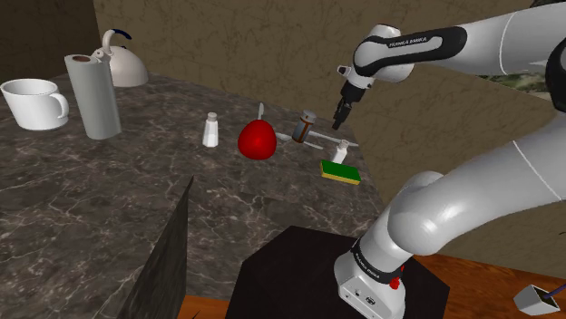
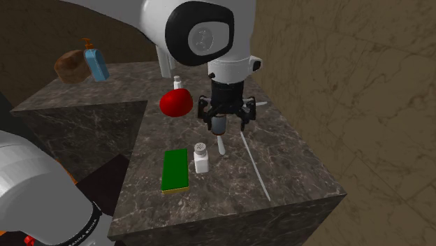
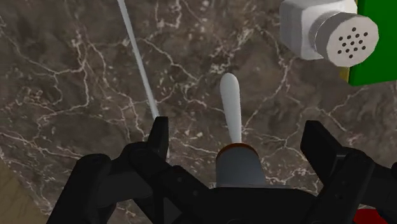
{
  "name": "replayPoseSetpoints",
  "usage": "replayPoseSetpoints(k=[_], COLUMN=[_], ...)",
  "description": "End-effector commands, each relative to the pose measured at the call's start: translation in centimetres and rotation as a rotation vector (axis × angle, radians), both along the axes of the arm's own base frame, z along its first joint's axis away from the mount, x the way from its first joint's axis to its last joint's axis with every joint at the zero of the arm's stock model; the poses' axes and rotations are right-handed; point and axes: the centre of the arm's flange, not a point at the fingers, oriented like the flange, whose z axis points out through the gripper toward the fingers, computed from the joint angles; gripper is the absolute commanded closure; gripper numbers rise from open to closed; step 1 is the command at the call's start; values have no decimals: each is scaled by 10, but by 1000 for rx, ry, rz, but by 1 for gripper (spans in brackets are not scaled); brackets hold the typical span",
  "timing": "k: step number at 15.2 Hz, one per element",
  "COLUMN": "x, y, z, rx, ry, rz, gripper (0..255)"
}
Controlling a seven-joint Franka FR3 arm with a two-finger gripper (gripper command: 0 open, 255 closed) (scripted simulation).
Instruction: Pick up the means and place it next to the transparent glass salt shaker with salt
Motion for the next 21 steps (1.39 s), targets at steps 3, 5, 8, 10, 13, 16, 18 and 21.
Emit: replayPoseSetpoints(k=[3,5,8,10,13,16,18,21], x=[24,38,47,47,48,48,48,48], y=[-40,-59,-70,-69,-69,-68,-68,-68], z=[-30,-44,-57,-68,-84,-92,-92,-92], rx=[-8,-10,-11,-11,-11,-11,-11,-11], ry=[6,9,10,10,10,10,10,10], rz=[119,176,210,210,210,209,210,210], gripper=[0,0,0,0,0,0,0,0])
